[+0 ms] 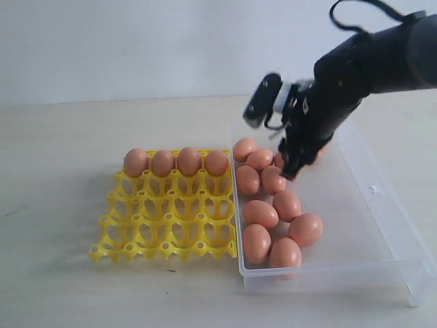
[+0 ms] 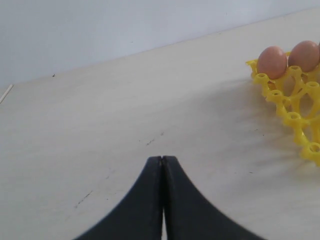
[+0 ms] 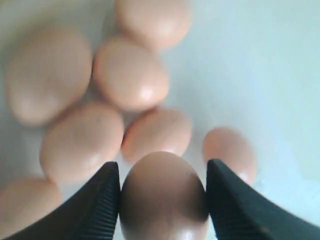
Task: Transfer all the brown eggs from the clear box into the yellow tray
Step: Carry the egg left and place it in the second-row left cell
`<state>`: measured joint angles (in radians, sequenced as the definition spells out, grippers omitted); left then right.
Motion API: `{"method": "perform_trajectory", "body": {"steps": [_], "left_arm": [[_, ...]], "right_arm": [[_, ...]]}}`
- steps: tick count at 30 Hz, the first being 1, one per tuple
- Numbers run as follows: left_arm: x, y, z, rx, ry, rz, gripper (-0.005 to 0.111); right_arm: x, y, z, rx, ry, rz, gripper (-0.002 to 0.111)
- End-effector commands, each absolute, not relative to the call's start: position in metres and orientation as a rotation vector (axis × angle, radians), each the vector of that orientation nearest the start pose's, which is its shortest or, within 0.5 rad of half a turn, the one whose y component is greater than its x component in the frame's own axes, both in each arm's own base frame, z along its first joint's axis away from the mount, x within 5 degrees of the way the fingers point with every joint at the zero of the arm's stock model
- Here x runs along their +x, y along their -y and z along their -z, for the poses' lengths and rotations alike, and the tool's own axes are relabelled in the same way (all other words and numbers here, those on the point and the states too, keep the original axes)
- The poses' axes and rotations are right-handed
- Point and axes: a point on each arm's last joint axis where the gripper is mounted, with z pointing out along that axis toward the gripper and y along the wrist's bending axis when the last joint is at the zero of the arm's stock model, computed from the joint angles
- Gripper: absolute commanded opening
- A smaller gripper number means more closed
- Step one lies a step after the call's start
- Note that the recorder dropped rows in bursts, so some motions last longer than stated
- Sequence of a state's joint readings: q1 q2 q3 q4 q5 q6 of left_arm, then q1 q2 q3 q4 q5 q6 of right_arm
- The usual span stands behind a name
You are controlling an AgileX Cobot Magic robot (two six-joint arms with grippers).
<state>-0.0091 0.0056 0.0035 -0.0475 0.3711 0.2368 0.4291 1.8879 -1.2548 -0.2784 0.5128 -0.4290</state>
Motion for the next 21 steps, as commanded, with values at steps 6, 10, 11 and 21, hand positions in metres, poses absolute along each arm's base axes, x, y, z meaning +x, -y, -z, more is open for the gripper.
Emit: {"method": "perform_trajectory", "body": {"steps": [6, 10, 11, 21], "left_arm": [[0.053, 0.002, -0.180, 0.196, -1.838, -0.108, 0.000], [0.053, 0.002, -0.180, 0.196, -1.838, -0.108, 0.000], [0.053, 0.002, -0.180, 0.196, -1.838, -0.108, 0.000], [0.053, 0.002, -0.180, 0.196, -1.838, -0.108, 0.000]], "right_arm": [[0.342, -0.213, -0.277, -0.718, -1.819, -0.231, 0.000], [0.334, -0.241, -0.265, -0.653, -1.783, -0.365, 0.000], [0.333, -0.249, -0.262, -0.638, -1.766, -0.414, 0.000], [0.328, -0.297, -0.200, -0.582, -1.738, -0.955, 0.000]]}}
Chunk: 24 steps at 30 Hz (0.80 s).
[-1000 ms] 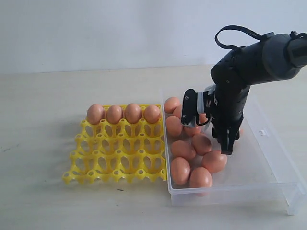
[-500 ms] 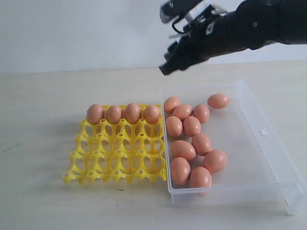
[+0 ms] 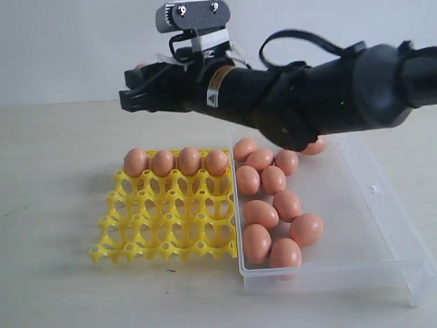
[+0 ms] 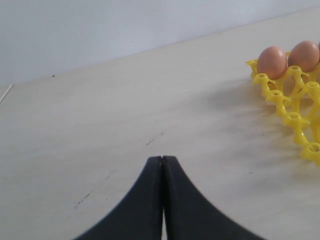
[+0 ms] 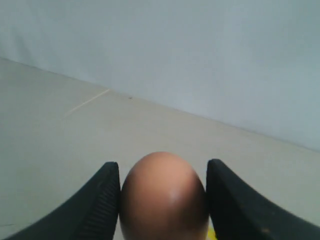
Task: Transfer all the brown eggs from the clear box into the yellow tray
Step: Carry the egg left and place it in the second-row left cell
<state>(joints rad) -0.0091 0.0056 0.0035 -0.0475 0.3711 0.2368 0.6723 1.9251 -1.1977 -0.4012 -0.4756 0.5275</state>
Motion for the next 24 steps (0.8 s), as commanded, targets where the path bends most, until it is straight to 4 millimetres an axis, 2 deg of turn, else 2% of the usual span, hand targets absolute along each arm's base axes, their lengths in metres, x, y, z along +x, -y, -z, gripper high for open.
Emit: {"method": "perform_trajectory", "body": {"steps": [1, 6, 10, 15, 18, 20, 24], "left_arm": [[0.053, 0.002, -0.180, 0.196, -1.838, -0.108, 0.000], [0.053, 0.002, -0.180, 0.196, -1.838, -0.108, 0.000], [0.053, 0.002, -0.180, 0.196, -1.838, -0.108, 0.000], [0.053, 0.002, -0.180, 0.196, -1.838, -0.108, 0.000], [0.053, 0.002, -0.180, 0.196, -1.838, -0.108, 0.000], [0.053, 0.002, -0.180, 0.196, -1.838, -0.108, 0.000], [0.053, 0.002, -0.180, 0.196, -1.838, -0.108, 0.000]], "right_arm": [[0.328, -0.299, -0.192, -0.577, -1.745, -0.978, 0.000], [0.329, -0.307, -0.157, -0.521, -1.761, -1.127, 0.000], [0.329, -0.309, -0.132, -0.560, -1.761, -1.126, 0.000], [0.340, -0.316, -0.116, -0.609, -1.735, -1.063, 0.000], [0.344, -0.319, -0.114, -0.672, -1.720, -0.994, 0.002], [0.345, -0.318, -0.110, -0.726, -1.739, -0.922, 0.009], [0.345, -0.317, -0.108, -0.714, -1.770, -0.926, 0.035]]}}
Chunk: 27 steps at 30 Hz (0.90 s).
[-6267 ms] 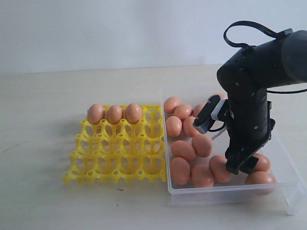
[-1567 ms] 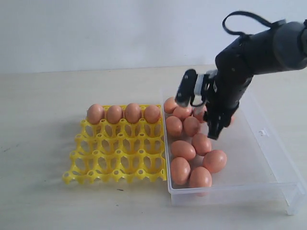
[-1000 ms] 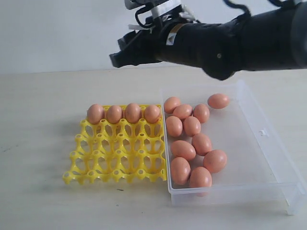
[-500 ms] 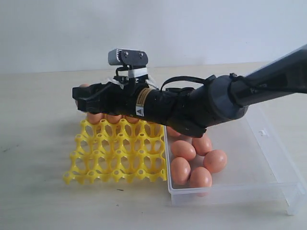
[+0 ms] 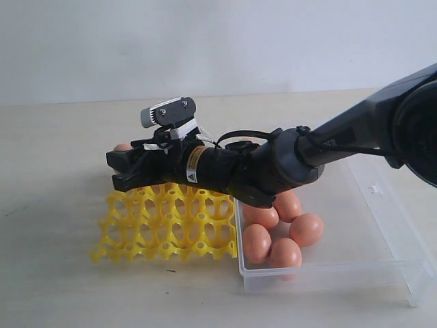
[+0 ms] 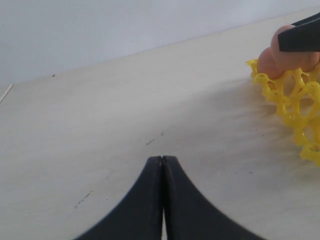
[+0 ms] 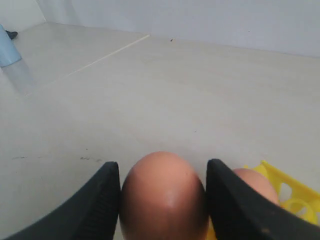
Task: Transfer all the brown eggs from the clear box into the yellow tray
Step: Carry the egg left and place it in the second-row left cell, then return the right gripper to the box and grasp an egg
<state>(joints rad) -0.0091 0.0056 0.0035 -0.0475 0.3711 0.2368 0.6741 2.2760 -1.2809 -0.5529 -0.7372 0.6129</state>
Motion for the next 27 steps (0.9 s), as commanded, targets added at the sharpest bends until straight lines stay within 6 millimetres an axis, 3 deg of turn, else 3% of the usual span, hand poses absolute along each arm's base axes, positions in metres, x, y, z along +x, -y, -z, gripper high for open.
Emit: {"method": "perform_trajectory", "body": {"steps": [1, 5, 11, 14, 17, 22, 25, 27], "left_arm": [[0.053, 0.002, -0.180, 0.196, -1.838, -0.108, 0.000], [0.053, 0.002, -0.180, 0.196, -1.838, -0.108, 0.000], [0.053, 0.002, -0.180, 0.196, -1.838, -0.108, 0.000], [0.053, 0.002, -0.180, 0.196, -1.838, -0.108, 0.000], [0.053, 0.002, -0.180, 0.196, -1.838, -0.108, 0.000], [0.053, 0.002, -0.180, 0.196, -1.838, -0.108, 0.000], [0.053, 0.002, -0.180, 0.196, -1.838, -0.108, 0.000], [0.053, 0.002, -0.180, 0.196, -1.838, -0.108, 0.000]], "right_arm": [[0.345, -0.317, -0.108, -0.705, -1.773, -0.934, 0.041], [0.345, -0.317, -0.107, -0.703, -1.781, -0.929, 0.056], [0.345, -0.317, -0.111, -0.671, -1.792, -0.962, 0.061], [0.346, -0.316, -0.127, -0.639, -1.798, -0.968, 0.055], [0.345, -0.310, -0.162, -0.661, -1.835, -0.875, 0.035], [0.338, -0.269, -0.230, -0.616, -2.037, -0.441, 0.000], [0.327, -0.227, -0.261, -0.665, -2.178, -0.069, 0.000], [0.315, -0.197, -0.270, -0.558, -2.372, 0.087, 0.000]]}}
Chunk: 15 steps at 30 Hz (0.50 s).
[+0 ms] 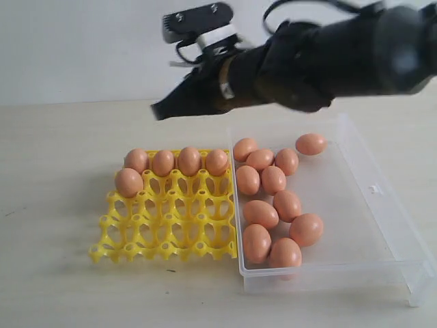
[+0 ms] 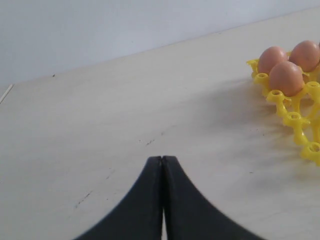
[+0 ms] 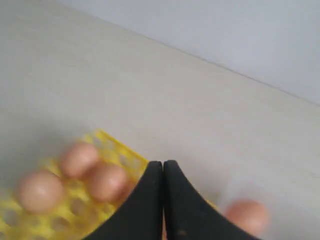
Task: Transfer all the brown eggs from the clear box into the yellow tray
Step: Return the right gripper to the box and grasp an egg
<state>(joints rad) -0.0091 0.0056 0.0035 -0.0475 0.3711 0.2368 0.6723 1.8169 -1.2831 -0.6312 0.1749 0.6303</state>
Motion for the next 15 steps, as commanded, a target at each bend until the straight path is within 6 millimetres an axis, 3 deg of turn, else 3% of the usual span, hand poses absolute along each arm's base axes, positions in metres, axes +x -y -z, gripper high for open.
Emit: {"method": "perform_trajectory", "body": {"steps": [1, 3, 8, 12, 15], "left_arm": [[0.053, 0.002, -0.180, 0.196, -1.838, -0.108, 0.000], [0.053, 0.002, -0.180, 0.196, -1.838, -0.108, 0.000], [0.053, 0.002, -0.180, 0.196, -1.838, -0.108, 0.000], [0.053, 0.002, -0.180, 0.196, -1.838, -0.108, 0.000], [0.053, 0.002, -0.180, 0.196, -1.838, -0.108, 0.000]], "right_arm": [[0.309, -0.187, -0.271, -0.469, -2.479, 0.098, 0.000], [0.300, -0.168, -0.272, -0.365, -2.635, 0.088, 0.000], [0.293, -0.143, -0.257, -0.300, -2.776, 0.023, 0.007], [0.291, -0.147, -0.243, -0.280, -2.767, -0.178, 0.020], [0.295, -0.161, -0.234, -0.320, -2.726, -0.361, 0.036]]}}
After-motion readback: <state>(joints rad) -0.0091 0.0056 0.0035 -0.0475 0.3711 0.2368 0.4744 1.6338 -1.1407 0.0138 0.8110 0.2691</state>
